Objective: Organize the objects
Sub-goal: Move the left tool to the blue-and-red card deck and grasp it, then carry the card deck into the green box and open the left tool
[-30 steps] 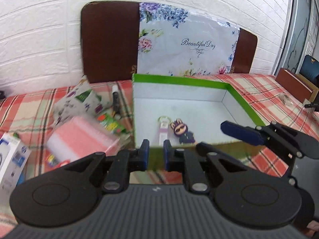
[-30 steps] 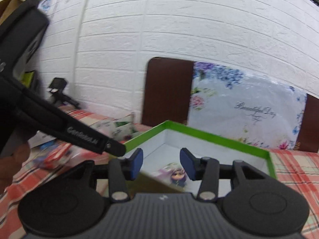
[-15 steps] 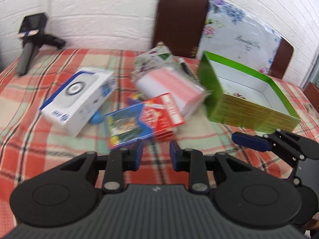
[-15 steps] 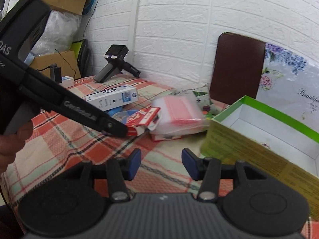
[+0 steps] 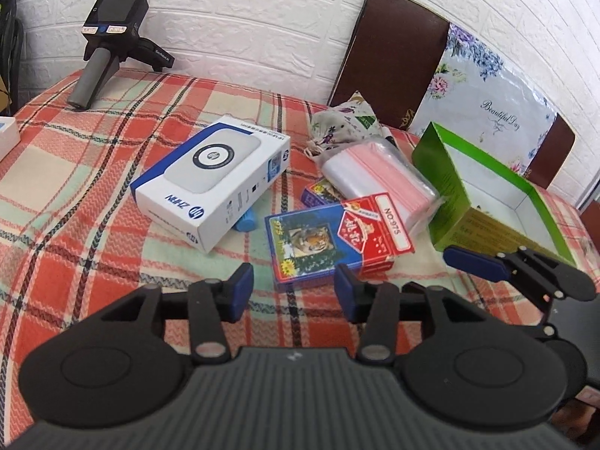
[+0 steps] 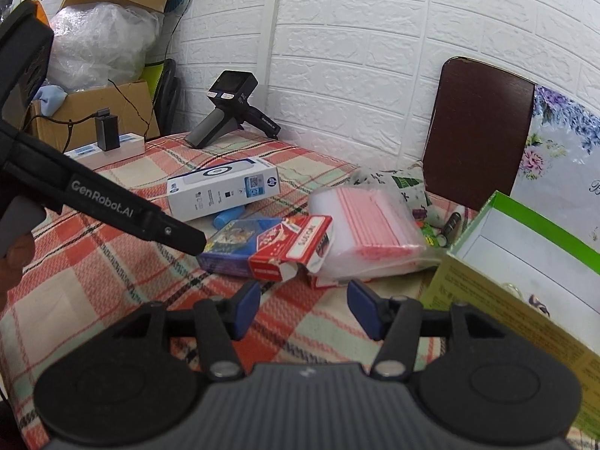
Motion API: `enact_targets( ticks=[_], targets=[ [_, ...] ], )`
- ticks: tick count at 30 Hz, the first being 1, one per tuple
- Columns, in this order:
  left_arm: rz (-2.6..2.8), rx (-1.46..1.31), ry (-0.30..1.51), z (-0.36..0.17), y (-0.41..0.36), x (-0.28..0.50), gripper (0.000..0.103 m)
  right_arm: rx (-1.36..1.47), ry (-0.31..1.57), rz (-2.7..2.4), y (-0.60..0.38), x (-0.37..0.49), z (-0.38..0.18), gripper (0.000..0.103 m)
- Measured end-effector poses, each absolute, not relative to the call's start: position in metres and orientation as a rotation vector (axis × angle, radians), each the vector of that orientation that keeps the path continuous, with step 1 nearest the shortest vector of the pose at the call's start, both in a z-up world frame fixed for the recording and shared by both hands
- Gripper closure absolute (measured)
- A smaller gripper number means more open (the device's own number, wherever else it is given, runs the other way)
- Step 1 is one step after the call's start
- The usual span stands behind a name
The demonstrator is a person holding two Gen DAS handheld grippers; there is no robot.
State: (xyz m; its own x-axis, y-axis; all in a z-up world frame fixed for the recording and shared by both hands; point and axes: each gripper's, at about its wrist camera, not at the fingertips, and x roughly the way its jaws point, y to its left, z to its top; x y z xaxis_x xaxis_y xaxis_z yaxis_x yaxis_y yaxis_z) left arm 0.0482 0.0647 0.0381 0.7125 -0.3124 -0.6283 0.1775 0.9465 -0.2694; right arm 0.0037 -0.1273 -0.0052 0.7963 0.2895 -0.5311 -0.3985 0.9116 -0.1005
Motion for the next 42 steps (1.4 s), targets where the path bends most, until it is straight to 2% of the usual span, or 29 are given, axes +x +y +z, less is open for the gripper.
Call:
enact_targets(
  ticks=[6,10,14,16,28,42],
  targets=[
    [-0.317,-0.277,0.779,0.031,0.065,0.074,0.040,-0.237,0.537,0.402,-0.121,0.018,-0.009,0.045],
    [-0.356,-0.369,0.859,0.015,0.067,0.097,0.039,-0.249,0.566,0.434,-0.114,0.026,-0.017,0.045],
    [-0.363,-0.415,0.863,0.013,0.065,0.101,0.047,-0.274,0.569,0.428,-0.105,0.032,-0.021,0.044],
    [-0.382,-0.403,0.867,0.014,0.063,0.097,0.055,-0.267,0.578,0.449,-0.105,0.031,-0.020,0.047],
    [-0.467,-0.361,0.845,0.029,0.040,0.065,0.055,-0.260,0.516,0.357,-0.126,-0.012,-0.001,0.050],
    [-0.620,-0.191,0.735,0.078,-0.061,0.081,0.055,-0.215,0.372,0.147,-0.205,-0.017,0.041,0.050]
  ],
)
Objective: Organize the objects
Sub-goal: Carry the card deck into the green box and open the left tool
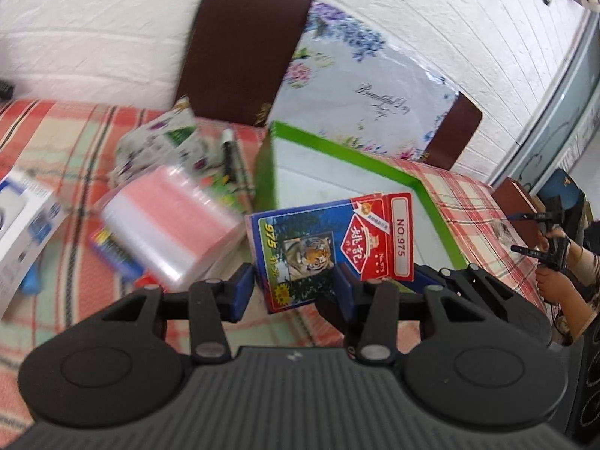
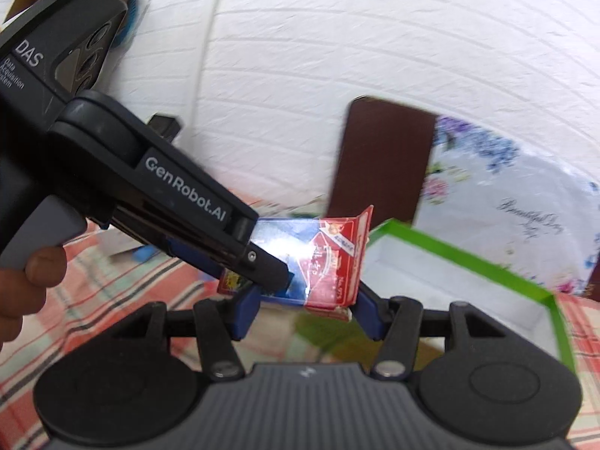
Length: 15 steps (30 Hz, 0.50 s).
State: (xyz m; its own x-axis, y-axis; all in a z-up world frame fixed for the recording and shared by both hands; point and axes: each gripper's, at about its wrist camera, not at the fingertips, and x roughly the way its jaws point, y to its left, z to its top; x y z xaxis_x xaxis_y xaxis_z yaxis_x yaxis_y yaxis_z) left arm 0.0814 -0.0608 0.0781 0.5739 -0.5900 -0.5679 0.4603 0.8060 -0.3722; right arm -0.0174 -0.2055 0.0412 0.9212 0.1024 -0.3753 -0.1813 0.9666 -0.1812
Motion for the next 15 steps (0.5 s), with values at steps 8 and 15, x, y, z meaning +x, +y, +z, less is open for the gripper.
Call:
enact_targets(
  ticks=[8,15],
  targets=[
    [-0.682,-0.083,0.736,0.080,-0.133,0.106,0.055,-0.162,0.369,0.030,-0.264,0.004,0.039,0.049],
    [-0.634,0.043,0.728,0.066,-0.181,0.113,0.048,-0.058,0.431,-0.099,-0.305,0.017,0.017,0.025]
  ],
)
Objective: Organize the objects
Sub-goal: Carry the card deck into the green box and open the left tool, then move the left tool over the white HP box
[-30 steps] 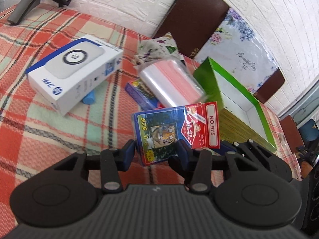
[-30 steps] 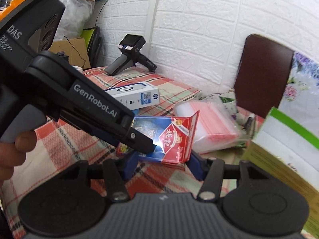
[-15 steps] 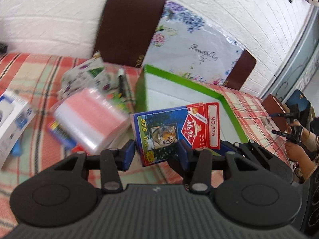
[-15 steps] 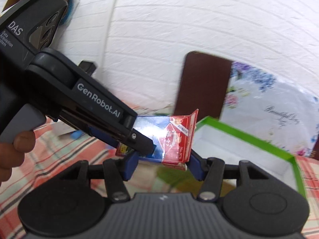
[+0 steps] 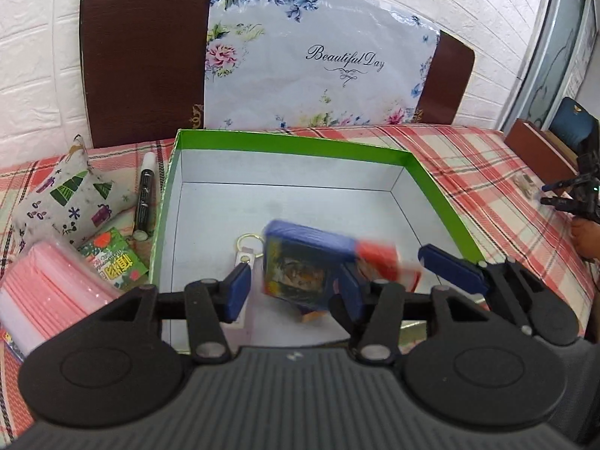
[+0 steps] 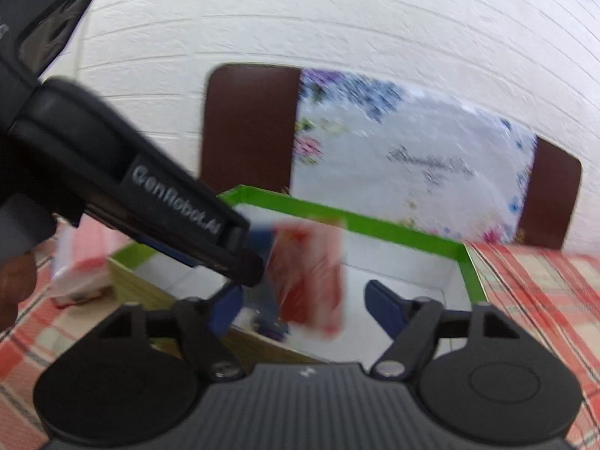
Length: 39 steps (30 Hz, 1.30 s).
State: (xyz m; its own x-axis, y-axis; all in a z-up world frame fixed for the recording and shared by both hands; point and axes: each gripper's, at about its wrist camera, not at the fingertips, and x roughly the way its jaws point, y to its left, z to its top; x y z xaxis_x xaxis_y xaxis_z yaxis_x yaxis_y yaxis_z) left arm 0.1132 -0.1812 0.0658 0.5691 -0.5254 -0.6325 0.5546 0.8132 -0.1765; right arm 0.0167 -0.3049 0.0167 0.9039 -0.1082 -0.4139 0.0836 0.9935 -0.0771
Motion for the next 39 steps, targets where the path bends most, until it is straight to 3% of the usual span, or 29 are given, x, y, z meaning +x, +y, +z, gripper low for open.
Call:
enact_targets(
  ticks=[6,24,39],
  targets=[
    [-0.552,0.143,0.654,0.076,-0.178,0.088,0.049,-0.070,0.391,-0.097,-0.298,-0.004,0.014,0.025],
    [-0.397,0.094,0.690,0.062,-0.102,0.040,0.049,-0.141,0.424,0.008,-0.246,-0.049,0.010,0.024],
    [-0.220,0.054,0.718,0.037,-0.022,0.041,0.047,-0.248,0.490,0.154,-0.177,-0.060,-0.001,0.007]
  ],
)
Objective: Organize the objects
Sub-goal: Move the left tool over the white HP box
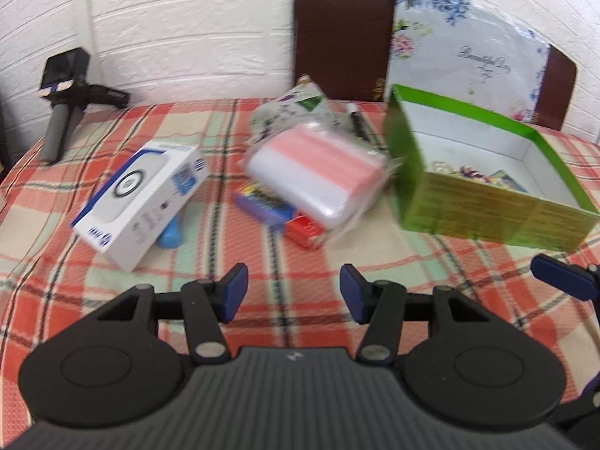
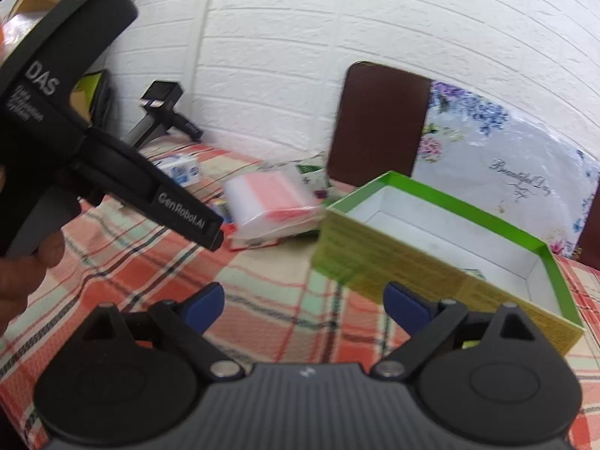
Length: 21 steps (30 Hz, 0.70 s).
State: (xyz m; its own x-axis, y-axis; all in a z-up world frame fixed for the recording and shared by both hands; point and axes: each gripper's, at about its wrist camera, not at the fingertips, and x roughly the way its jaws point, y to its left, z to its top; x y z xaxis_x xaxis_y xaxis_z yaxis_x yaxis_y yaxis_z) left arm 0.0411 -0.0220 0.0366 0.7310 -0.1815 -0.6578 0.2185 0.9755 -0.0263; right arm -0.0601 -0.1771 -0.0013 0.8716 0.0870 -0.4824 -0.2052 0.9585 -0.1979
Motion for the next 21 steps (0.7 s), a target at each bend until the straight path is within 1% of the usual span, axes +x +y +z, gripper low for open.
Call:
enact_targets(
  ticks=[4,8,10,11,12,13,15,17,18,21],
  targets=[
    [-0.164,0.049,0.714,0.026,0.006,0.040,0.045,-0.274,0.532,0.217,-0.157,-0.062,-0.012,0.007],
    [-0.085,0.092,0.658,0.020,0.039,0.039,0.039,-0.300,0.569,0.259,-0.142,-0.062,-0.025,0.006],
    [-0.030,0.139,0.586,0.021,0.055,0.037,0.021,-0.286,0.601,0.266,-0.140,-0.059,-0.031,0.006],
    [-0.011,0.171,0.543,0.023,0.061,0.036,0.016,-0.271,0.605,0.265,-0.141,-0.058,-0.032,0.005],
    [0.003,0.208,0.503,0.024,0.065,0.036,0.009,-0.259,0.609,0.263,-0.143,-0.057,-0.032,0.003],
    [0.006,0.244,0.472,0.024,0.068,0.037,0.006,-0.244,0.618,0.265,-0.145,-0.055,-0.032,0.002],
    [-0.020,0.287,0.454,0.026,0.073,0.046,0.006,-0.209,0.635,0.265,-0.150,-0.052,-0.033,0.001],
    [-0.058,0.275,0.462,0.026,0.080,0.061,0.003,-0.179,0.649,0.267,-0.155,-0.049,-0.033,0.000],
    [-0.083,0.257,0.470,0.027,0.082,0.068,0.000,-0.168,0.654,0.266,-0.157,-0.048,-0.034,0.000],
    [-0.150,0.209,0.497,0.024,0.091,0.090,0.000,-0.152,0.659,0.268,-0.158,-0.047,-0.035,0.000]
  ],
)
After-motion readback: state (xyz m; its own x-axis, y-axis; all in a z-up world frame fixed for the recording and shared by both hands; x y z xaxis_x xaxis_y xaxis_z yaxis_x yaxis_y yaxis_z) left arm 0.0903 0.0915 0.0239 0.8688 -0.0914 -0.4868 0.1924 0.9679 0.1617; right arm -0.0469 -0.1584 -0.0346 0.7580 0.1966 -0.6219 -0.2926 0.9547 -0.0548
